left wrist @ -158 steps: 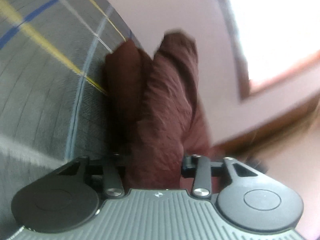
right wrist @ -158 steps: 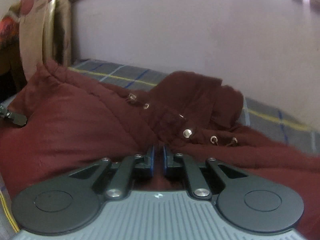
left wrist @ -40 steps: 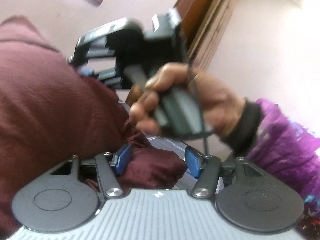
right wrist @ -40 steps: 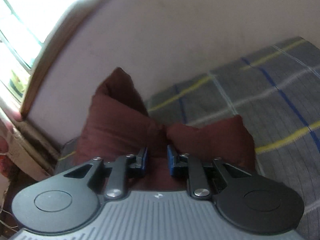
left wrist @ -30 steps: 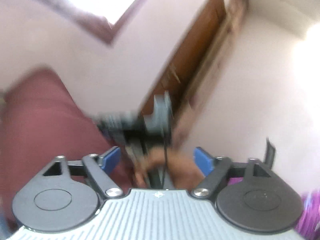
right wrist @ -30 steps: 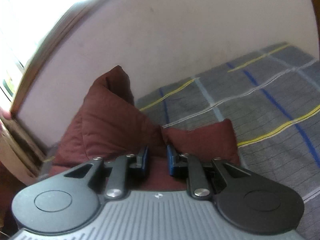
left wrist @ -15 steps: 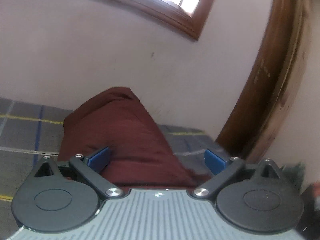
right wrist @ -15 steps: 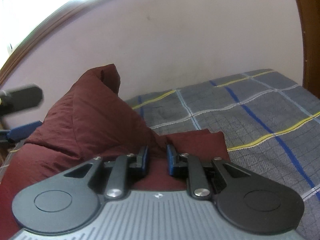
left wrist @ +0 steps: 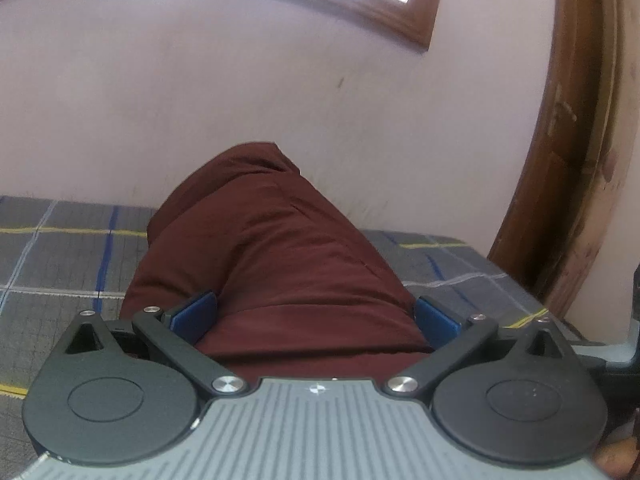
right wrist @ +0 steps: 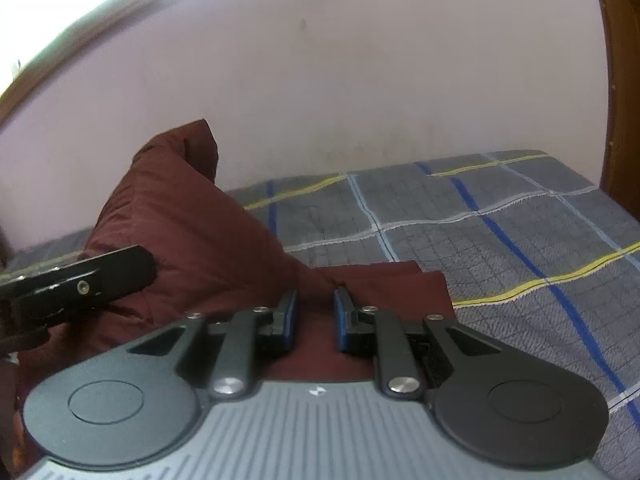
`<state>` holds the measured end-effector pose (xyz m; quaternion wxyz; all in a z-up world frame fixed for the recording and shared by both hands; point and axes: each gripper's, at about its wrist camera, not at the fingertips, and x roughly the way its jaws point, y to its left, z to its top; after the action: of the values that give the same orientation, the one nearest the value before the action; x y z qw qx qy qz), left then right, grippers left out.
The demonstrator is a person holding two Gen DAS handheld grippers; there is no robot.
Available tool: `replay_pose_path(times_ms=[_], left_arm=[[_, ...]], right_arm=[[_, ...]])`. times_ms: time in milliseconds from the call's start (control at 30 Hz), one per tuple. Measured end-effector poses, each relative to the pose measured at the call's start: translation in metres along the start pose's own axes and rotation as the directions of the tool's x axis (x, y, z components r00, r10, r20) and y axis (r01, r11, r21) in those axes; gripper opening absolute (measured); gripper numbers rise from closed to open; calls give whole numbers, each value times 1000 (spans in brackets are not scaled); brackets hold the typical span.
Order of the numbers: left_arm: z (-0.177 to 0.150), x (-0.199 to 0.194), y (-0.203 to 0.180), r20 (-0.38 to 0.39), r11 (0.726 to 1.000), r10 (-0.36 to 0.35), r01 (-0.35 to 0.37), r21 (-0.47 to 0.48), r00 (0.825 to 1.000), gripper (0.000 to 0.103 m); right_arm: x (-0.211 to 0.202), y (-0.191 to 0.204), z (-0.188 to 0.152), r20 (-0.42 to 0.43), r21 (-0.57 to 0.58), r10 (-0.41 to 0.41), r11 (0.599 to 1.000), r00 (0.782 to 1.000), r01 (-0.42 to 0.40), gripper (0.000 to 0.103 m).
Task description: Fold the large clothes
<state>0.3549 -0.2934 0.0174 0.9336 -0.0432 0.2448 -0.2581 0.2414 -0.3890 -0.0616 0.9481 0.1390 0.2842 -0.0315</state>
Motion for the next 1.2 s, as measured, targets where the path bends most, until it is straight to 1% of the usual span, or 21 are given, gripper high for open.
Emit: replay_pose_path(times_ms=[167, 333, 500, 600, 667, 733, 767, 833, 967, 1033, 1067, 1133, 1200], left_arm=[[1, 9, 1, -31, 1000, 15, -15, -3, 999, 103], [3, 15, 3, -59, 1000, 19, -19, -9, 998, 103], [1, 14, 1, -60, 1000, 27, -27, 3, 998, 103], [2, 14, 2, -56, 1000, 19, -19, 2, 998, 103], [3, 14, 3, -56, 1000, 20, -20, 2, 998, 103], [2, 13, 3, -52, 1000, 15, -15, -2, 999, 103], [2, 13, 4, -51, 1000, 14, -15, -6, 999, 103], [2, 13, 3, -47, 1000, 19, -19, -6, 999, 103], [2, 11, 1, -40, 1000, 20, -20, 1, 999, 103], [1, 10, -2, -37, 1000, 20, -20, 13, 999, 103], [1, 10, -3, -35, 1000, 24, -23, 20, 999, 103], [0, 10, -5, -33, 999, 34, -33, 31, 999, 103], [0, 10, -6, -33, 999, 40, -39, 32, 999, 103]], right_arm=[[-2, 0, -1, -24, 2, -7, 1000, 1000, 7, 17], [7, -2, 2, -46, -10, -33, 999, 998, 32, 17], [8, -2, 3, -48, -18, -52, 999, 997, 51, 17], [9, -4, 3, -43, -12, -58, 998, 997, 57, 17], [5, -8, 2, -38, 16, -41, 999, 998, 41, 17], [2, -16, 5, -43, 70, -17, 997, 999, 20, 17], [-2, -16, 6, -42, 74, -24, 997, 999, 27, 18], [-15, -11, 6, -22, 45, -38, 998, 999, 39, 20], [-40, -9, -1, 12, 3, -98, 995, 995, 98, 20], [-47, -5, -11, 44, -37, -170, 984, 984, 172, 20], [-47, -3, -15, 56, -58, -191, 979, 980, 195, 20], [-42, 2, -24, 83, -96, -241, 964, 967, 249, 20], [-33, 7, -26, 88, -133, -285, 946, 954, 295, 20]])
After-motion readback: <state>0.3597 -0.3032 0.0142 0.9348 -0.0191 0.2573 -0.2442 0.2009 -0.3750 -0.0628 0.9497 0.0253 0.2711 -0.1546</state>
